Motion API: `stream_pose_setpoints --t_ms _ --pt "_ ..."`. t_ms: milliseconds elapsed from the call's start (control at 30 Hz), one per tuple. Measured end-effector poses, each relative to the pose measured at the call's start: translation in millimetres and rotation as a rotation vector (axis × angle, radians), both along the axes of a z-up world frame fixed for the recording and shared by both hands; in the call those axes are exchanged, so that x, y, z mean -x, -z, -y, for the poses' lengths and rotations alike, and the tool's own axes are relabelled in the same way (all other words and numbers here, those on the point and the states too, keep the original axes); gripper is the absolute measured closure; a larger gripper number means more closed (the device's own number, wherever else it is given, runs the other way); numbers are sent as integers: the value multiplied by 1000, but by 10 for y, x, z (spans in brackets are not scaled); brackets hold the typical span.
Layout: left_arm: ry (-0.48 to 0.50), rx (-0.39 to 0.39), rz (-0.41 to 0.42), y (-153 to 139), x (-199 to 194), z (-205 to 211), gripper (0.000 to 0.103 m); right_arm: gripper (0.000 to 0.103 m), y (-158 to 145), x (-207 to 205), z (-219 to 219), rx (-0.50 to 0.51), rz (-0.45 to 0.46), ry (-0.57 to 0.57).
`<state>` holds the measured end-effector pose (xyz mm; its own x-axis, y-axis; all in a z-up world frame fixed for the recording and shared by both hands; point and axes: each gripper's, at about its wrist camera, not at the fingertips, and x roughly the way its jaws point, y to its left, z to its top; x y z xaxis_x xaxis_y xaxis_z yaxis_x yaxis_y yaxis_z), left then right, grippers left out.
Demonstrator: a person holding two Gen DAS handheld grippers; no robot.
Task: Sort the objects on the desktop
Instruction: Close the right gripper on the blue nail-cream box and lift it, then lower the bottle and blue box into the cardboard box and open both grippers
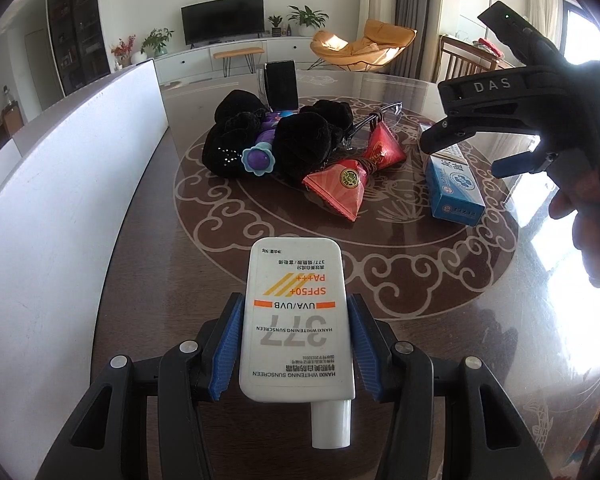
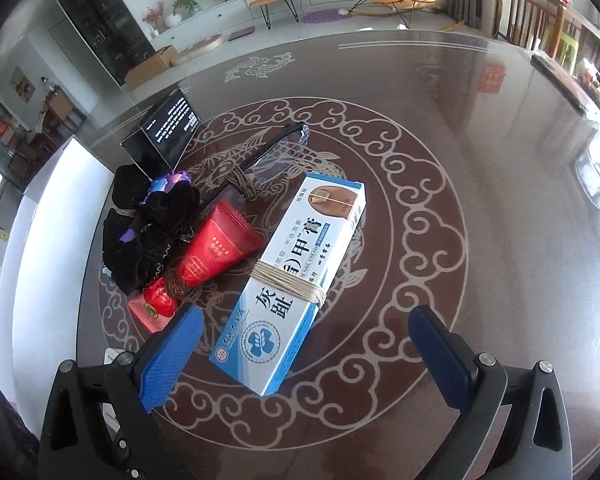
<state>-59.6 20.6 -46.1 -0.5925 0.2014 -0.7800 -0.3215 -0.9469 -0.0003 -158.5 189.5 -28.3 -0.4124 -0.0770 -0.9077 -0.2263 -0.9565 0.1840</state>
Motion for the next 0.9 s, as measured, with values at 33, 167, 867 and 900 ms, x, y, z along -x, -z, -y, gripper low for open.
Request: stream_pose_setpoints --t_ms 33,167,867,900 --pt "0 0 0 -1 0 1 52 2 48 74 46 -18 18 5" --pt "0 -3 0 -1 -1 3 52 28 176 209 216 -129 51 5" --pt "-164 -409 -228 -1257 -858 1299 52 59 -1381 -611 1403 50 -271 -427" --pt "-197 -415 -228 -1296 -867 1494 52 58 -1403 -595 1584 71 -283 -451"
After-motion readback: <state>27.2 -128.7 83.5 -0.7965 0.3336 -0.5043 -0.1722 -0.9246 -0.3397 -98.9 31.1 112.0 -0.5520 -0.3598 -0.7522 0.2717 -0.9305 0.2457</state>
